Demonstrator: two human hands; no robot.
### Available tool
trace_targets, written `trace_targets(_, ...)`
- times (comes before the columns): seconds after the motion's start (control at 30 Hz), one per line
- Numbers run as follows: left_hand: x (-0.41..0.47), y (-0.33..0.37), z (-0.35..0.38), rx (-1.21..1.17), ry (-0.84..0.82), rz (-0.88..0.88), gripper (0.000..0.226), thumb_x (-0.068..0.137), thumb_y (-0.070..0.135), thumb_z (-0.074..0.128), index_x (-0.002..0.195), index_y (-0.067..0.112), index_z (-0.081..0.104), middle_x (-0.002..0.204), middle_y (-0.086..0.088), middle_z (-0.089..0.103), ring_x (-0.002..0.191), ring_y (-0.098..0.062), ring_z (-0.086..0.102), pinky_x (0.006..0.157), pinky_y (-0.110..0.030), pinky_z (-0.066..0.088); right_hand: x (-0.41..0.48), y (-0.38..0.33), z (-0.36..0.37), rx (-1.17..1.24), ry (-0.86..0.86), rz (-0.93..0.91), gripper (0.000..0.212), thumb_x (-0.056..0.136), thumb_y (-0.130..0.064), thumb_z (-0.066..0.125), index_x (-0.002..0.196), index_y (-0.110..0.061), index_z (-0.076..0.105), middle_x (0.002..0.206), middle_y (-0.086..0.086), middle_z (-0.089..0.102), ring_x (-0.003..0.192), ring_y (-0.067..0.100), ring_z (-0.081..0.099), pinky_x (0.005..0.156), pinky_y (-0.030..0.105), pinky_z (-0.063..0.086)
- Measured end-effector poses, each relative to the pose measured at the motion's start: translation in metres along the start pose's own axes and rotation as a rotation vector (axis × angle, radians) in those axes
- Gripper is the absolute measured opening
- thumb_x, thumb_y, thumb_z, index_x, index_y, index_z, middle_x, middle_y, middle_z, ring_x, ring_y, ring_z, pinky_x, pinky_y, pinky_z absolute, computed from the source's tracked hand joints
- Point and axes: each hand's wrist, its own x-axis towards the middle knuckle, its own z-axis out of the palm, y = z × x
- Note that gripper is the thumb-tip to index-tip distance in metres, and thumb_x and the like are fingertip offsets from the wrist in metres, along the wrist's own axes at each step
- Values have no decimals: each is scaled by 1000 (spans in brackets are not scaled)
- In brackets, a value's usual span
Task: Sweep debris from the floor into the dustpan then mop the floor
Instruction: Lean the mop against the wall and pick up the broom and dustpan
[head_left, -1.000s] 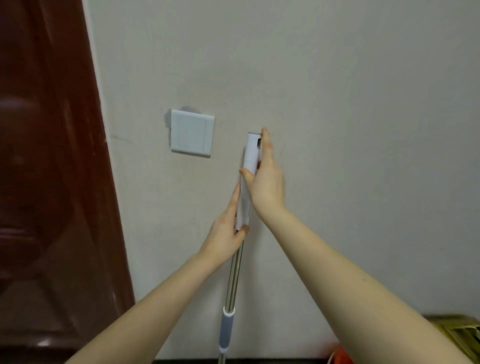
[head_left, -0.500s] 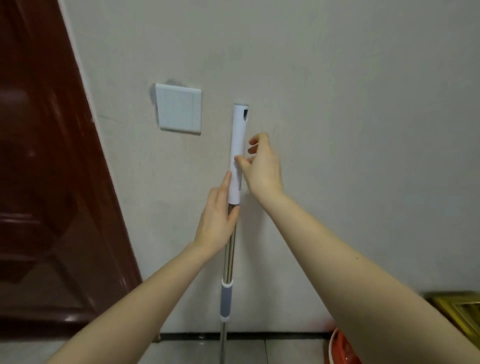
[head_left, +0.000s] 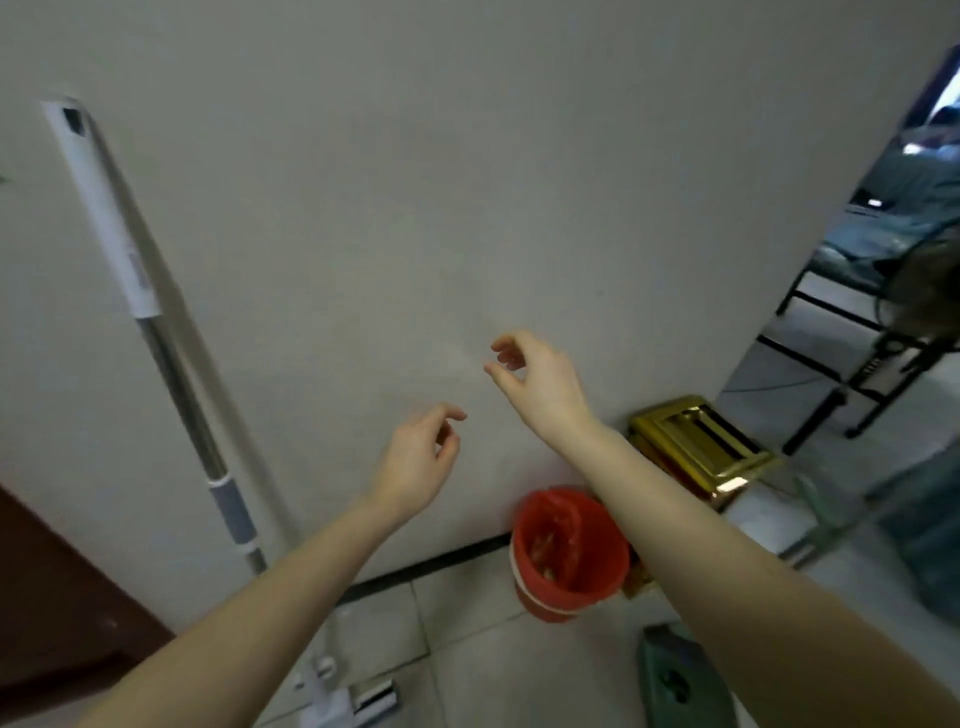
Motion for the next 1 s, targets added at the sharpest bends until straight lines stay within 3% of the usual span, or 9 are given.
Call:
trace_targets(0.17,-15,90,119,-75,-194,84,22,92,11,56,113,15,62,84,-2,62,77,-18,59,73,-30,46,-92,119,-111,-77,73,174,18,90,-24,65,106,-16,65,95,-1,68,88,16,64,84,37,52)
trace_targets(0.27,-21,130,181,-95,-290,152,23,91,13,58,113,16,62,86,5,60,80,-16,60,76,-28,45,-139,177,-165,-148,105,266,18,92,-24,64,107,-15,64,98,-1,67,89,15,63,82,36,53)
trace_targets(0.5,-18,212,294,-131,-481,306,27,91,23,61,117,26,55,94,8,61,84,-5,58,77,-24,47,-209,272,-238,-197,235,445,16,90,-22,65,105,-16,64,87,-11,60,80,7,57,70,18,43)
trace_targets(0.63,-3,244,349,-177,-569,285,38,89,26,64,125,25,52,95,8,56,85,-7,57,81,-31,51,-216,324,-261,-140,286,570,20,91,-22,64,110,-16,61,90,-6,62,80,7,57,70,21,42)
trace_targets(0.73,15,259,387,-223,-603,261,48,88,31,66,131,25,47,103,7,52,89,-8,55,83,-28,50,-212,358,-275,-97,371,643,28,90,-26,66,116,-18,58,91,-8,59,82,6,57,74,26,49)
trace_targets(0.83,45,274,429,-265,-606,240,59,86,32,68,138,26,41,113,7,51,95,-7,53,87,-27,50,-192,398,-289,-124,417,676,40,88,-33,68,123,-24,52,103,-7,58,92,11,58,82,35,54)
trace_targets(1.0,91,293,489,-374,-629,126,64,84,29,70,140,28,39,121,-2,51,110,-18,56,90,-32,54,-139,456,-297,-97,425,708,67,84,-36,71,141,-32,38,123,-2,53,106,14,55,88,36,51)
